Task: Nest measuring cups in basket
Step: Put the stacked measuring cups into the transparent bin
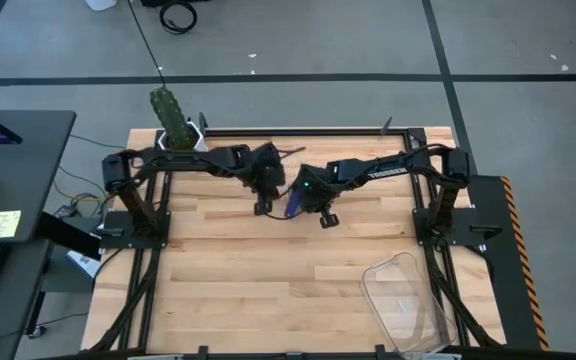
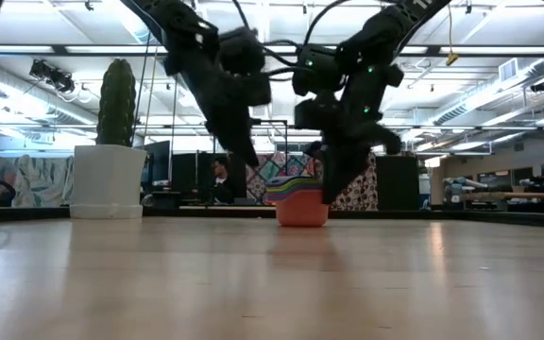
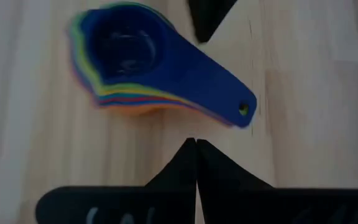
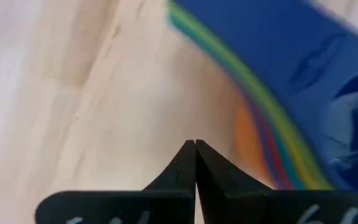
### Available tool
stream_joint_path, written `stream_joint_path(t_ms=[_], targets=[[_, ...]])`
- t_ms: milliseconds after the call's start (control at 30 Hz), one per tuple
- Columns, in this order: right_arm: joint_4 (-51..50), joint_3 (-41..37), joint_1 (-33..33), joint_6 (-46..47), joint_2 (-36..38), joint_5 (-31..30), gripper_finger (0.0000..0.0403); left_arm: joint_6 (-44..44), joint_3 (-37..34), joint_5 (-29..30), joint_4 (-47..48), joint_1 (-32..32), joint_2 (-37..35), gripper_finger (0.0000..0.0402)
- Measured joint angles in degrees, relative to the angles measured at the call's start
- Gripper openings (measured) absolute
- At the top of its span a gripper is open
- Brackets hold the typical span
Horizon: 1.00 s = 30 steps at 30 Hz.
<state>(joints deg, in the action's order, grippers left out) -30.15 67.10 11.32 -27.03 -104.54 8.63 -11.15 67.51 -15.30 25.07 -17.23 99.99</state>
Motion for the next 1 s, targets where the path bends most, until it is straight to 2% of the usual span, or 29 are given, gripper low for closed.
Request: stream_joint_path(t_ms=[133,333,733,1000], targets=[[-3.9,0.3,-1.1,-0.1,1.8,-0.7,0.0006,-1.3,0.1,0.0,7.5,-1.6,-3.3,0.0004],[-9.9,0.3,-3.4,-0.1,4.8,-5.6,0.0006,-2.8,0.0,0.0,18.8,-1.8,-4.1,0.0004],[-14.5,0.3,-4.2,0.1,11.8,-7.6,0.0006,-5.0,0.0,0.0,16.8,0.9,-4.1,0.0004],[-15.3,0.3,-4.2,0.3,13.8,-7.6,0.0012,-1.0,0.0,0.1,15.2,1.1,-4.1,0.0009]])
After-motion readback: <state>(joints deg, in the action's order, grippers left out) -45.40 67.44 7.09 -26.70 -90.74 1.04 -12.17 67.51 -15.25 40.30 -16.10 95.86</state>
